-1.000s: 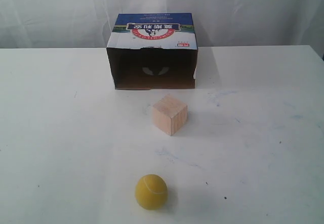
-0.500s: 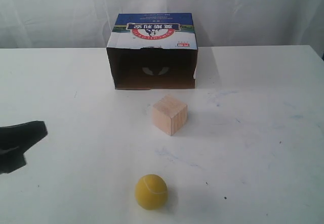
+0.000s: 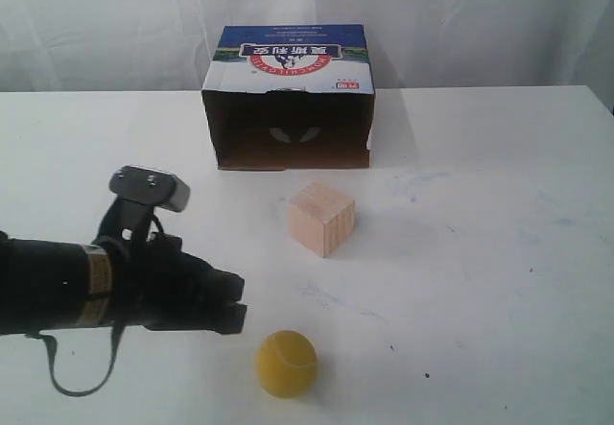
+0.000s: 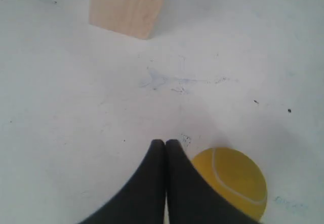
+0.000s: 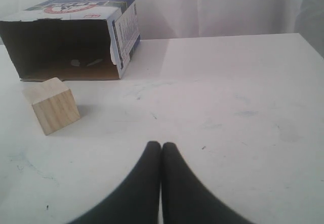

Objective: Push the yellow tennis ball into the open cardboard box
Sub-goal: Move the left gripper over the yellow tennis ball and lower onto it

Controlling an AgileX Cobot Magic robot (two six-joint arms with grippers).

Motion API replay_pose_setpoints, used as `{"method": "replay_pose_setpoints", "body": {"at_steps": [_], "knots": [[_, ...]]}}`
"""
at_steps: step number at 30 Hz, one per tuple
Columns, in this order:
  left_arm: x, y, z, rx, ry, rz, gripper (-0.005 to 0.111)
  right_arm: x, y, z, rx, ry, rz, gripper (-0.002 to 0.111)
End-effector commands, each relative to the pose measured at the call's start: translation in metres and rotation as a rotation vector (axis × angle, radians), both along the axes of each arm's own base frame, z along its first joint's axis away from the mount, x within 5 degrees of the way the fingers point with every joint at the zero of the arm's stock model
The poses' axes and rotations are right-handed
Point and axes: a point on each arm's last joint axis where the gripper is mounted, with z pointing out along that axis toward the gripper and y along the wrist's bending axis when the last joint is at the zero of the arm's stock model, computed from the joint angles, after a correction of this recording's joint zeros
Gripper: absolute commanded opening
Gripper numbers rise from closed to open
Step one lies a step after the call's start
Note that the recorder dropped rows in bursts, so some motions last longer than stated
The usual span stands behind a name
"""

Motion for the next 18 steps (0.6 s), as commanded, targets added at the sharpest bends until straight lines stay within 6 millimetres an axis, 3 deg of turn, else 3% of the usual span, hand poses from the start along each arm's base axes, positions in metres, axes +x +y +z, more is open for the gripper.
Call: {"method": "replay_pose_setpoints", "body": {"at_steps": [1,5,8,18], "knots": [[-0.003,-0.025,0.004,0.193,-0.061,-0.041,0.0,0.0,0.0,0.0,0.004,-0.005,-0.01,0.0],[-0.011,-0.051,0.023,0.353,-0.16,-0.057,0.0,0.0,0.0,0.0,0.004,-0.005,-0.01,0.0],[-0.016,-0.059,0.028,0.393,-0.183,-0.057,0.0,0.0,0.0,0.0,0.004,-0.005,-0.01,0.0],[-0.023,-0.069,0.03,0.285,-0.146,-0.088,0.0,0.0,0.0,0.0,0.004,-0.005,-0.01,0.0]]}}
